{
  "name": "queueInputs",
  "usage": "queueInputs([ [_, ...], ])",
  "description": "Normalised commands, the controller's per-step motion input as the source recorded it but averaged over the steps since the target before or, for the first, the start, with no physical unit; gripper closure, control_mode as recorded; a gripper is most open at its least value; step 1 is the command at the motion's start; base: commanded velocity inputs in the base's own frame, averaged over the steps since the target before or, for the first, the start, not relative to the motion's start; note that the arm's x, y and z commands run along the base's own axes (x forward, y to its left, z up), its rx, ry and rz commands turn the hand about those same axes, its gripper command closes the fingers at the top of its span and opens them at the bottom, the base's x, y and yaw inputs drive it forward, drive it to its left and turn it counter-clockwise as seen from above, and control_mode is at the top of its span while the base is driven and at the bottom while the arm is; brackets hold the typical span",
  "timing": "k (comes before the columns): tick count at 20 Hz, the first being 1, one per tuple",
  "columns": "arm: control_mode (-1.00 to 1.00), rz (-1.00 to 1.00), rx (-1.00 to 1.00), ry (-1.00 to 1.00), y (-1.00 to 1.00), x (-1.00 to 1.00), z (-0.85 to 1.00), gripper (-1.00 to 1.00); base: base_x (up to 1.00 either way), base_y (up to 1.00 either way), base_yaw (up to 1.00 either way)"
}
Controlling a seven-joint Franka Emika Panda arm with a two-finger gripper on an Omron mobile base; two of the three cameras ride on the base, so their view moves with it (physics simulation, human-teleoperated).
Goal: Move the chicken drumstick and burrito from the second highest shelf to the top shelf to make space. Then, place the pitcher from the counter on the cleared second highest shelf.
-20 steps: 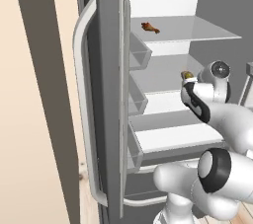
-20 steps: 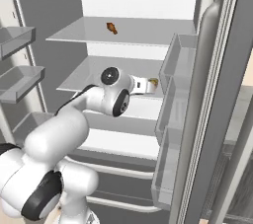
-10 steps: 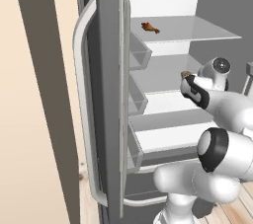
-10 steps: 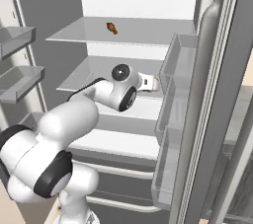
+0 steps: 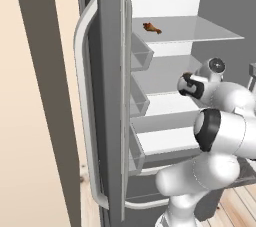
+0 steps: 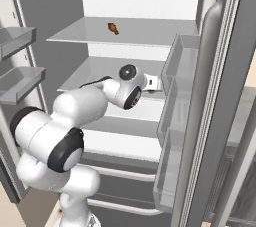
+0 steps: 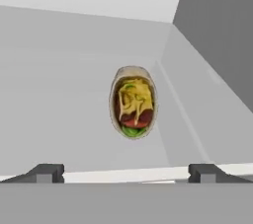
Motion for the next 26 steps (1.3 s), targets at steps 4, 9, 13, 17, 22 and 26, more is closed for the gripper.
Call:
queueInputs([
  [4,-1.0,0.0,0.0,0.01,-0.04,0.49,-0.28,-1.0,0.0,0.0,0.0],
  [9,-1.0,0.0,0.04,0.0,-0.22,0.48,-0.2,-1.0,0.0,0.0,0.0],
  [13,-1.0,0.0,0.06,0.0,-0.37,0.44,-0.12,-1.0,0.0,0.0,0.0],
  [17,-1.0,0.0,0.04,0.0,-0.31,0.41,-0.11,-1.0,0.0,0.0,0.0],
  [22,-1.0,0.0,0.01,0.03,-0.09,0.38,-0.25,-1.0,0.0,0.0,0.0],
  [26,-1.0,0.0,0.0,0.04,0.0,0.36,-0.33,-1.0,0.0,0.0,0.0],
])
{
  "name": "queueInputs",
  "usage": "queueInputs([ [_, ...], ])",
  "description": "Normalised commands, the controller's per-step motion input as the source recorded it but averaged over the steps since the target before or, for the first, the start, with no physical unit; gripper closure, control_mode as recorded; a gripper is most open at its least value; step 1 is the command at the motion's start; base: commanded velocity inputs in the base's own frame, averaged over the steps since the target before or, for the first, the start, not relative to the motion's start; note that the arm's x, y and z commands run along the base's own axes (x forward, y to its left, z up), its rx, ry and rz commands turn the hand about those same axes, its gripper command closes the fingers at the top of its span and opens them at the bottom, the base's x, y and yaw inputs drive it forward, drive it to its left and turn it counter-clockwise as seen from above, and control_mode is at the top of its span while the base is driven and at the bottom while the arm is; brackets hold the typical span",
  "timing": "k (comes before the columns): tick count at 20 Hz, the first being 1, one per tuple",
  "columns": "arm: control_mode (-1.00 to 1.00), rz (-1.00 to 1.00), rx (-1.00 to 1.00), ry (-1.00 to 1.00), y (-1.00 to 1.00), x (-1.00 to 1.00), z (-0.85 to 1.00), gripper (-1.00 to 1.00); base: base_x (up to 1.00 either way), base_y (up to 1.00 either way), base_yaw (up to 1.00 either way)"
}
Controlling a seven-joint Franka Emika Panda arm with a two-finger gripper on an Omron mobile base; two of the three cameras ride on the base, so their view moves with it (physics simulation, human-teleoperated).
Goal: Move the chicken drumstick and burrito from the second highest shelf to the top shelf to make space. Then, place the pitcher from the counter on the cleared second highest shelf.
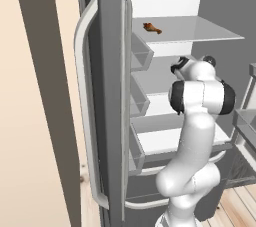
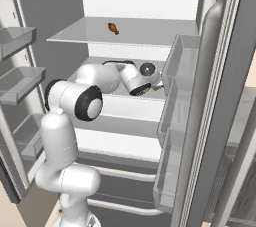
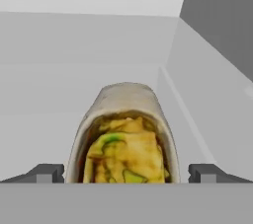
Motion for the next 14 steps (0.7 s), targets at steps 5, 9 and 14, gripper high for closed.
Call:
queueInputs([
  [5,-1.0,0.01,0.0,0.03,0.01,0.14,-0.52,1.0,0.0,0.0,0.0],
  [9,-1.0,0.04,-0.02,0.0,0.19,-0.08,-0.58,1.0,0.0,0.0,0.0],
  [14,-1.0,0.11,-0.04,0.0,0.37,-0.74,-0.26,1.0,0.0,0.0,0.0],
])
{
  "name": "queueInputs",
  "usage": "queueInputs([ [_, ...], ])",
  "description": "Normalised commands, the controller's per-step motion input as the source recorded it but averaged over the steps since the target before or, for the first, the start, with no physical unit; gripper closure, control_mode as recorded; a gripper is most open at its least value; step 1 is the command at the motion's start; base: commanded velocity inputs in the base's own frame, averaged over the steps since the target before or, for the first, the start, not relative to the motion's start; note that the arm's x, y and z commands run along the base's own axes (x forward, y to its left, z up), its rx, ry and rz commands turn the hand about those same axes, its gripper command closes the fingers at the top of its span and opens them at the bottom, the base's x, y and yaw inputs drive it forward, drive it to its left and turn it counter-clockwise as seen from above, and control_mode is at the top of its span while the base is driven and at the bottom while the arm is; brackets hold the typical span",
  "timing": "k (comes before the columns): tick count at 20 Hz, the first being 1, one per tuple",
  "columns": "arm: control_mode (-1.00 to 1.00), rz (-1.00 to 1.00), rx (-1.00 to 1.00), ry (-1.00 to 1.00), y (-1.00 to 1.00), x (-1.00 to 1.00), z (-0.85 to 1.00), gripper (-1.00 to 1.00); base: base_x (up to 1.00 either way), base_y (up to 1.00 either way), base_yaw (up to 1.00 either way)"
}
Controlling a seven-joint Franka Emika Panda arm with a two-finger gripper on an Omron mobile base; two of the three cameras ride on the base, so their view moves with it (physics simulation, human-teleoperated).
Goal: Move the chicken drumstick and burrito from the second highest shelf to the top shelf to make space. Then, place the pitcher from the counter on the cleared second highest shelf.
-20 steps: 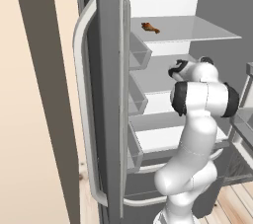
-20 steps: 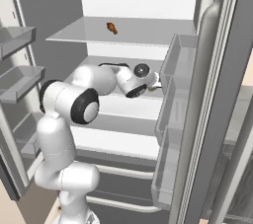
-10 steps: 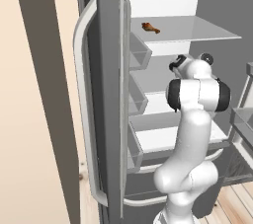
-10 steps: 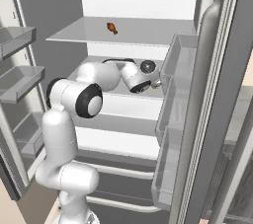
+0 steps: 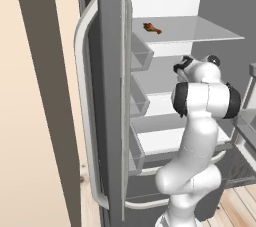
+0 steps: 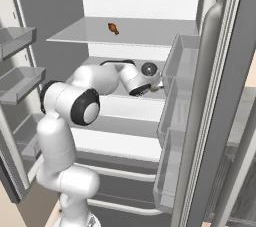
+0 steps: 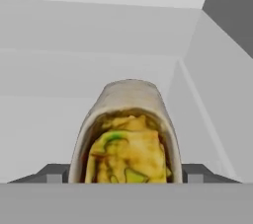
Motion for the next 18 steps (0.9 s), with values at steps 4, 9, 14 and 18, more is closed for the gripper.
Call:
queueInputs([
  [4,-1.0,0.1,-0.1,0.0,0.45,-1.0,0.04,1.0,0.0,0.0,0.0],
  [9,-1.0,0.08,-0.05,-0.05,0.31,-0.98,0.43,1.0,0.0,0.0,0.0],
  [14,-1.0,0.03,0.0,-0.08,0.09,-0.78,0.97,1.0,0.0,0.0,0.0],
  [18,-1.0,0.03,0.0,-0.02,0.06,-0.71,1.0,1.0,0.0,0.0,0.0],
])
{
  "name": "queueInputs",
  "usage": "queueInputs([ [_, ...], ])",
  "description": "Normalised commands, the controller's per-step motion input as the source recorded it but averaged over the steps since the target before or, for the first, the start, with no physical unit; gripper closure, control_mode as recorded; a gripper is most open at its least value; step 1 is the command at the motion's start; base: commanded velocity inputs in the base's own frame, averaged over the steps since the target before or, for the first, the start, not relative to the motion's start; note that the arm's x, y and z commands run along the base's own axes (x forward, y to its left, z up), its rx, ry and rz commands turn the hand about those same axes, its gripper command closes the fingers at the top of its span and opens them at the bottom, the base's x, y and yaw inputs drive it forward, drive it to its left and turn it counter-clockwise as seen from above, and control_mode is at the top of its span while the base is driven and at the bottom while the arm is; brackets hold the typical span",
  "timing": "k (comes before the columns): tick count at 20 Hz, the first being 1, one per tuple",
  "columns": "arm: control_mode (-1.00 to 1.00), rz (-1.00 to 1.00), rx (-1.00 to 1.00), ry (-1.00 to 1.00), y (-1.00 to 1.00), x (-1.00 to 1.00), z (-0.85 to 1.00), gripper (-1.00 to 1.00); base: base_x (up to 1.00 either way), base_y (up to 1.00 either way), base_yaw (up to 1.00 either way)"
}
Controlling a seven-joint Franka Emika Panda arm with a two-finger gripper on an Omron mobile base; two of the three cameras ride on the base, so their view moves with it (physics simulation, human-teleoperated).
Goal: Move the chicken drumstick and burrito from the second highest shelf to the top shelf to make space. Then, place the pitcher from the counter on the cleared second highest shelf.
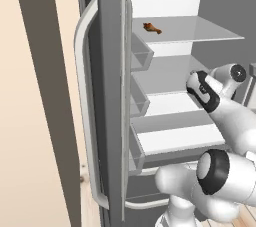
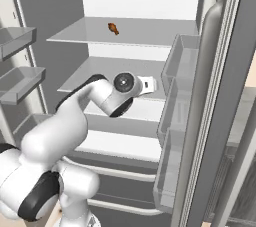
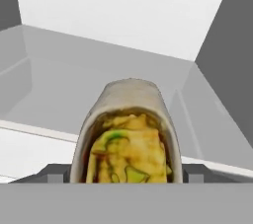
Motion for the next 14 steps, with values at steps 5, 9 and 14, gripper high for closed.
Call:
queueInputs([
  [5,-1.0,0.05,0.0,0.0,0.18,-0.69,1.0,1.0,0.0,0.0,0.0],
  [9,-1.0,0.04,0.0,-0.06,0.17,-0.48,1.0,1.0,0.0,0.0,0.0],
  [14,-1.0,0.0,0.0,-0.19,0.0,-0.15,0.86,1.0,0.0,0.0,0.0],
])
